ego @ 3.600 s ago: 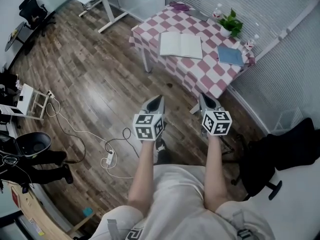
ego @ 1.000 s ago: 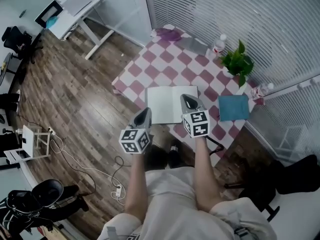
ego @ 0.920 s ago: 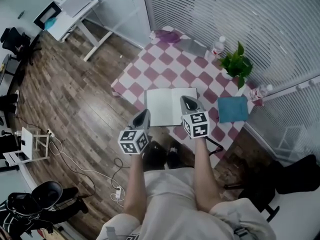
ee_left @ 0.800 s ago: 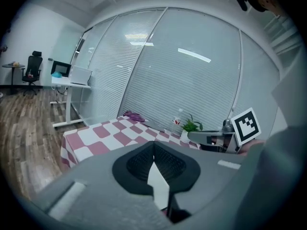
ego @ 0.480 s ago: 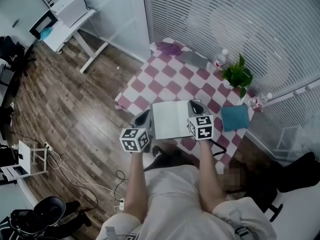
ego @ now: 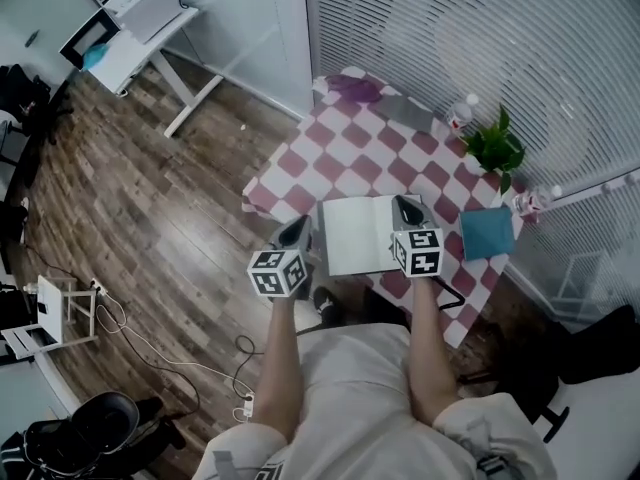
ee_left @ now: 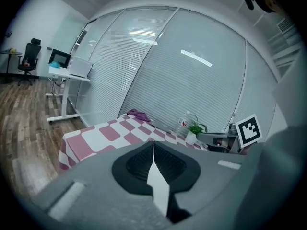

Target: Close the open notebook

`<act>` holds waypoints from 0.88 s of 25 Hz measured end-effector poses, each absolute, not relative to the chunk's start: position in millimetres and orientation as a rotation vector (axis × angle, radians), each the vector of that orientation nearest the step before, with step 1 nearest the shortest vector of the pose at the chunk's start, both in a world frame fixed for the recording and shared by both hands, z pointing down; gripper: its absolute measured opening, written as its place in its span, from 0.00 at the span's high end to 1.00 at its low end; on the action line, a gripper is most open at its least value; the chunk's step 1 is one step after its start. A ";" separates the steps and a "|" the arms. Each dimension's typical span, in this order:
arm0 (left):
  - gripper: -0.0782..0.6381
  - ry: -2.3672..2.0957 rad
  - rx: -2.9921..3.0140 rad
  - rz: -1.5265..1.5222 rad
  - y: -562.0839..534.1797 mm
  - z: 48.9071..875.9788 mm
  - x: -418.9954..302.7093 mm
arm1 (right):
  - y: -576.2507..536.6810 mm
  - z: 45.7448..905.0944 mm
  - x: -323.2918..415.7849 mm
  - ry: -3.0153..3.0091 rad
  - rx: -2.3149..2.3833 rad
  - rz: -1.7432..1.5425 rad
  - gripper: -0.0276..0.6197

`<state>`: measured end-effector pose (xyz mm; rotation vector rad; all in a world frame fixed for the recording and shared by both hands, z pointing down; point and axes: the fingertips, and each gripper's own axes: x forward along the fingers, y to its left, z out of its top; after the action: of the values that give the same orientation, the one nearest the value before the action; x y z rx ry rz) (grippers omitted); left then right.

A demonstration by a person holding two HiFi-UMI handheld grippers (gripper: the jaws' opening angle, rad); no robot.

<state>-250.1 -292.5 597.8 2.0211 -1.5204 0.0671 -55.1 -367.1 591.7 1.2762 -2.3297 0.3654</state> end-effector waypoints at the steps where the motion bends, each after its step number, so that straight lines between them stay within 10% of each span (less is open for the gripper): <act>1: 0.88 -1.513 2.012 0.075 -293.6 604.3 -249.7 | -369.0 594.5 -56.2 -2.338 1.272 0.373 0.95; 22: 0.73 -1.339 1.802 0.115 -242.3 714.5 -220.0 | -298.2 702.3 -109.4 -2.291 0.869 0.582 0.95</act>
<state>-220.0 -242.3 714.5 1.8018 -1.3392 0.1150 -109.4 -298.2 702.3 0.8692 -2.2906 0.5818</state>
